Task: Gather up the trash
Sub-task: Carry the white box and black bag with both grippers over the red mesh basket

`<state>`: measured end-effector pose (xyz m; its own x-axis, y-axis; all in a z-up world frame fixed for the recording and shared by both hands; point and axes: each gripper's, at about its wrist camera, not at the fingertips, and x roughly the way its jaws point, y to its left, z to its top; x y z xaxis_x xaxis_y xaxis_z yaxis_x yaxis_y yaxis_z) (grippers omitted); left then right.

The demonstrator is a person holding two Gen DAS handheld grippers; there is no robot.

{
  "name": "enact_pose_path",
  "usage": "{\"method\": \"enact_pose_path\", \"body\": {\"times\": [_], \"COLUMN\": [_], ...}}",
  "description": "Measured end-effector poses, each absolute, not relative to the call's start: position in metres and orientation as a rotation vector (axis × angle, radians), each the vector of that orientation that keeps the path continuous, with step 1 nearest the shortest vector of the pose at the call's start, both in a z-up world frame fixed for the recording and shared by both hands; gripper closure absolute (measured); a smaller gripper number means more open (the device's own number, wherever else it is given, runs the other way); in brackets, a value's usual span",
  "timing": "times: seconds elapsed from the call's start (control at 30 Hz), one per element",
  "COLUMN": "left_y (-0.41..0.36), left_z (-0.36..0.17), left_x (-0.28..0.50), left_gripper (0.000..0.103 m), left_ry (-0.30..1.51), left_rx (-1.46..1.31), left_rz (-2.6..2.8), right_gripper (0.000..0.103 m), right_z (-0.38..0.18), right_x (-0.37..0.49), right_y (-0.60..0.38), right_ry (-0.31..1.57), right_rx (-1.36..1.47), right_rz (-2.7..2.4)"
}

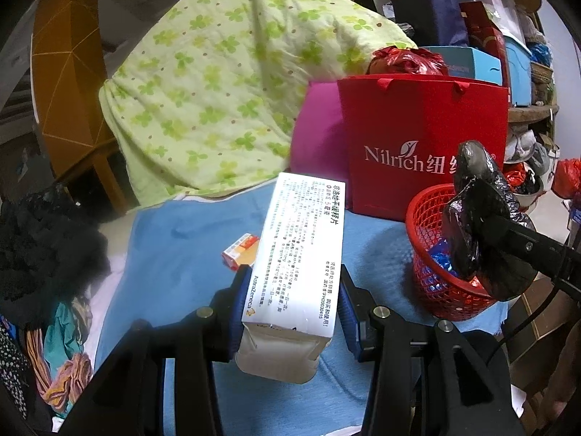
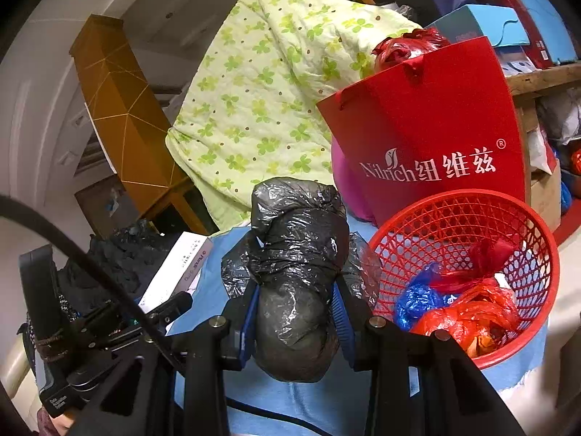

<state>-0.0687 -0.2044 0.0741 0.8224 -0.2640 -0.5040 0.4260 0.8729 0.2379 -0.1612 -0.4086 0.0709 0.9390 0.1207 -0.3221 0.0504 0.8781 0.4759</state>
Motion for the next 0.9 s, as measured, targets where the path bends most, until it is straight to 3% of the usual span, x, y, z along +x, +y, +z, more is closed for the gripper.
{"method": "enact_pose_path", "body": {"times": [0.9], "left_y": [-0.247], "left_z": [0.071], "left_x": [-0.088], "left_gripper": [0.057], "left_ry": [0.472], "left_rx": [0.417], "left_rz": [-0.445], "right_gripper": [0.063], "right_z": [0.065], "right_x": [-0.187], "right_y": [-0.452], "right_ry": [0.310], "right_rx": [0.571], "right_rz": [-0.024]}}
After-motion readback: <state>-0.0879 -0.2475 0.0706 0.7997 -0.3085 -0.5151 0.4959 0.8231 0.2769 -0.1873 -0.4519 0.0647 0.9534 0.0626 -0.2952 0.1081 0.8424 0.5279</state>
